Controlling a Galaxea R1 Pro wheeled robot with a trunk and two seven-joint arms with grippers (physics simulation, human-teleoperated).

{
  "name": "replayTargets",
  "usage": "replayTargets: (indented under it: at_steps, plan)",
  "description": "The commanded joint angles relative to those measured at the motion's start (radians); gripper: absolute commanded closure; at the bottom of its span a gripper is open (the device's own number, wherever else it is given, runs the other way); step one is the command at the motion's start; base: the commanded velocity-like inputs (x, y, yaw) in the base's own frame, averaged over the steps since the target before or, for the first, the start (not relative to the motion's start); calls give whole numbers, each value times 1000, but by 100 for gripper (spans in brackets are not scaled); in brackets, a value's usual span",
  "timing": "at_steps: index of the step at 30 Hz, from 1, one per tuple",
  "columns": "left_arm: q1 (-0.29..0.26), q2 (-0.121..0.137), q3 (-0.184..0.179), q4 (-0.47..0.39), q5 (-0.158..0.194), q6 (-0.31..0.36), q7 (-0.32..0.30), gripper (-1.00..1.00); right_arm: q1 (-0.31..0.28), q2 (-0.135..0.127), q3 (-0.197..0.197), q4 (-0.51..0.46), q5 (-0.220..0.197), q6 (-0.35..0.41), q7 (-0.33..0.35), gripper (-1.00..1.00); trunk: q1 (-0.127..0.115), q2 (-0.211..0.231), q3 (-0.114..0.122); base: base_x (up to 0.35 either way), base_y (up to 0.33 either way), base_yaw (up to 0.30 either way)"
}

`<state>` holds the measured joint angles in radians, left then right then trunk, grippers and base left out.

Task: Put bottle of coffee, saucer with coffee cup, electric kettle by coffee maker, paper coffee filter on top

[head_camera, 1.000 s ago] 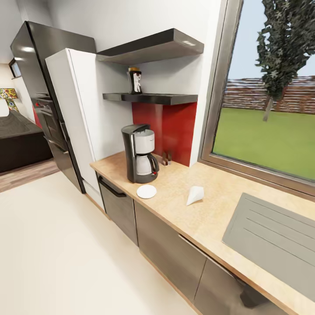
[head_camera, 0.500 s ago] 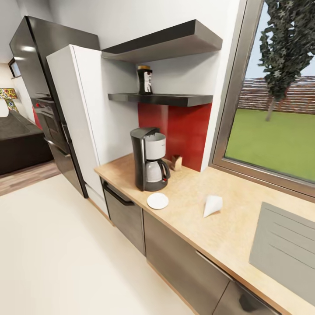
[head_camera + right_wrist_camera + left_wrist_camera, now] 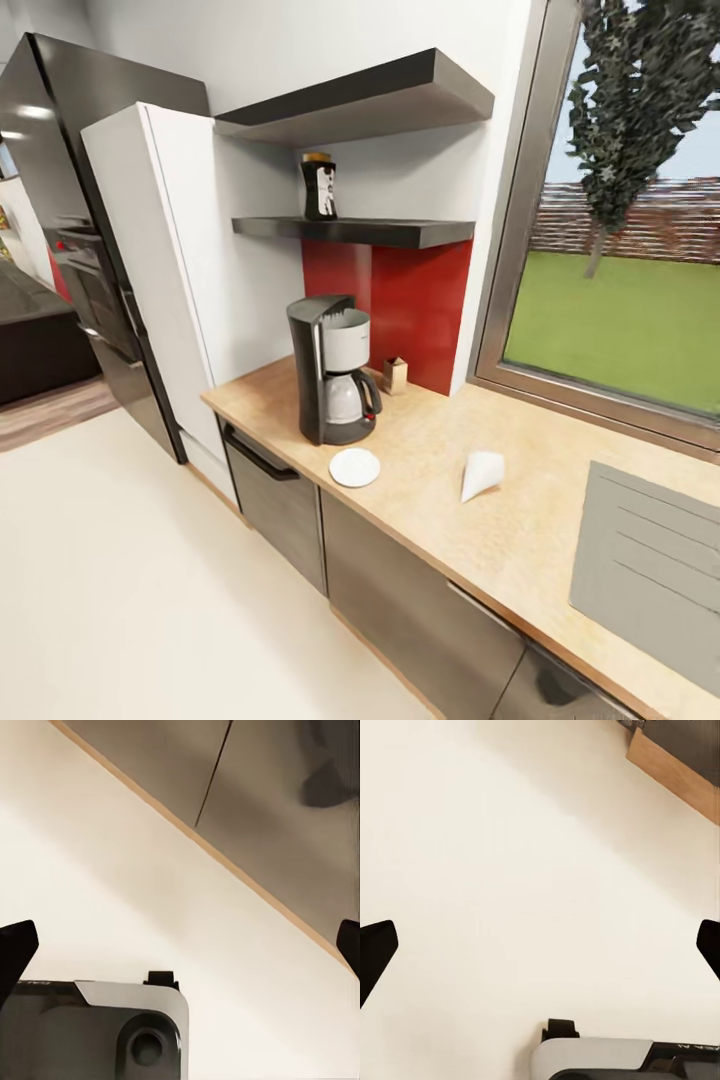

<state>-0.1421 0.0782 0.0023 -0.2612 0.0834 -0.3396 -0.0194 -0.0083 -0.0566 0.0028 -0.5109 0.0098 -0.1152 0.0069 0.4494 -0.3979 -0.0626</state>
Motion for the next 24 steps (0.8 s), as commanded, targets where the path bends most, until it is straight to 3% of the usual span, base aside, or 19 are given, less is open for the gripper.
replayTargets:
  at_steps: [1,9,19,24]
  plan:
    - [-1,0,-1,0,9,-3,-2,-100,-1,0,0,0,1,-3,1,-100,1,-2,-1,1,1,-186]
    - [-1,1,-1,0,9,-2,6,-100,-1,1,0,2,1,-3,1,-100,1,-2,7,-13,6,-188]
    - [-1,3,1,0,9,-2,10,-100,-1,4,0,0,1,-3,2,-100,1,-2,17,-216,166,-185]
    - [0,2,-6,2,-3,6,8,-100,-1,15,3,-19,0,-3,5,-100,1,-2,18,-47,41,-38]
